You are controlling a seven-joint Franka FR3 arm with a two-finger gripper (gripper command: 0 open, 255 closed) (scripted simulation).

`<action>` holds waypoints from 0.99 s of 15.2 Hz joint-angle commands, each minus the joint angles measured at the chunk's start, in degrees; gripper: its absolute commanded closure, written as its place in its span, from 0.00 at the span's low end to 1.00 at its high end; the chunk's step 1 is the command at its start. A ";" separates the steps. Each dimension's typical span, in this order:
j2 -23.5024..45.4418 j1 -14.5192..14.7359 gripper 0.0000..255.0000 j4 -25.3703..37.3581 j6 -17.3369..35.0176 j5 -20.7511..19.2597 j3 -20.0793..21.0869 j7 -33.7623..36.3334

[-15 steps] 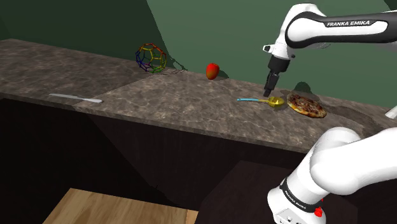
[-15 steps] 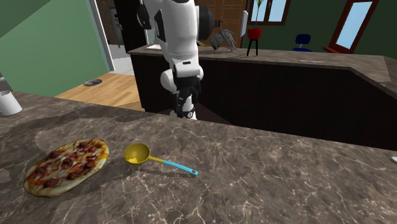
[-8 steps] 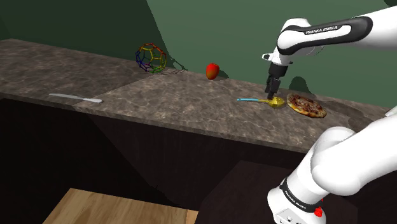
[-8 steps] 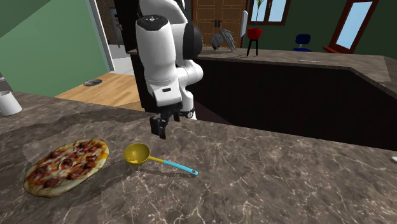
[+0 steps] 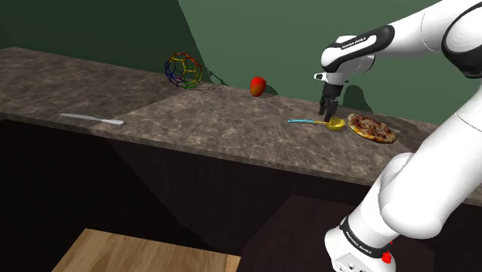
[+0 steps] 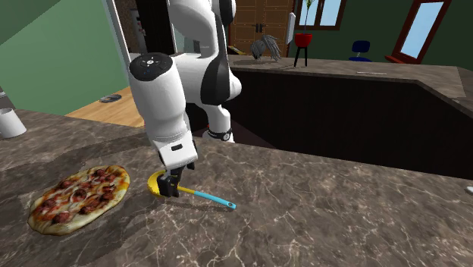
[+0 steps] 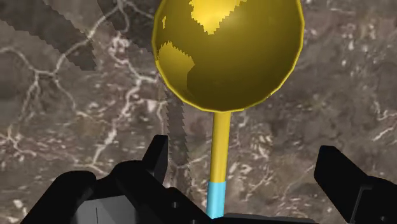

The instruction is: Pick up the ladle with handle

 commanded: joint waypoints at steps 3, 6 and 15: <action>3.21 -0.11 0.00 -1.01 3.23 2.05 -0.78 -2.42; 4.98 -0.21 0.00 -2.14 5.59 3.38 -0.96 -3.39; 5.23 -0.26 1.00 -2.38 6.01 3.56 -0.99 -3.57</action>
